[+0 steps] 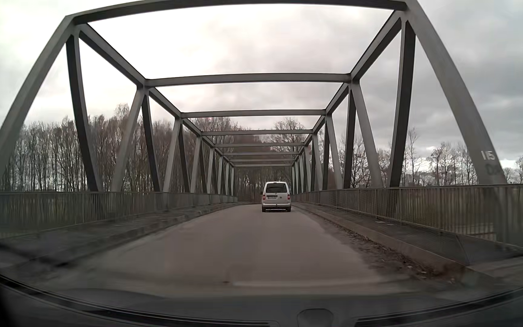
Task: Follow the waypoints while adhering to traffic rules and regulations
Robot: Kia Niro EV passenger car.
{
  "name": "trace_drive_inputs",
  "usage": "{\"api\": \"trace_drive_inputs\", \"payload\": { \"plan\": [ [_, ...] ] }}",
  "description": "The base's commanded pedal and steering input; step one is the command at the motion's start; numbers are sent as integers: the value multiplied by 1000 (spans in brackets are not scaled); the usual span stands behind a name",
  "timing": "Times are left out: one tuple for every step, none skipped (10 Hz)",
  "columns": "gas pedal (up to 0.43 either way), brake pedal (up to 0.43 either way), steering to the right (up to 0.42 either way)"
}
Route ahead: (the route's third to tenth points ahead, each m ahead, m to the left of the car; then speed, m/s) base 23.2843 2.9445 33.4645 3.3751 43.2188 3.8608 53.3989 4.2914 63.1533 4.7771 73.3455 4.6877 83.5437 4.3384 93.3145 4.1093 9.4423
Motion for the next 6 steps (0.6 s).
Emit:
{"api": "trace_drive_inputs", "payload": {
  "plan": [
    [169,0,-17],
    [169,0,-16],
    [169,0,-16],
    [189,0,-15],
    [189,0,-15],
    [189,0,-13]
  ]
}}
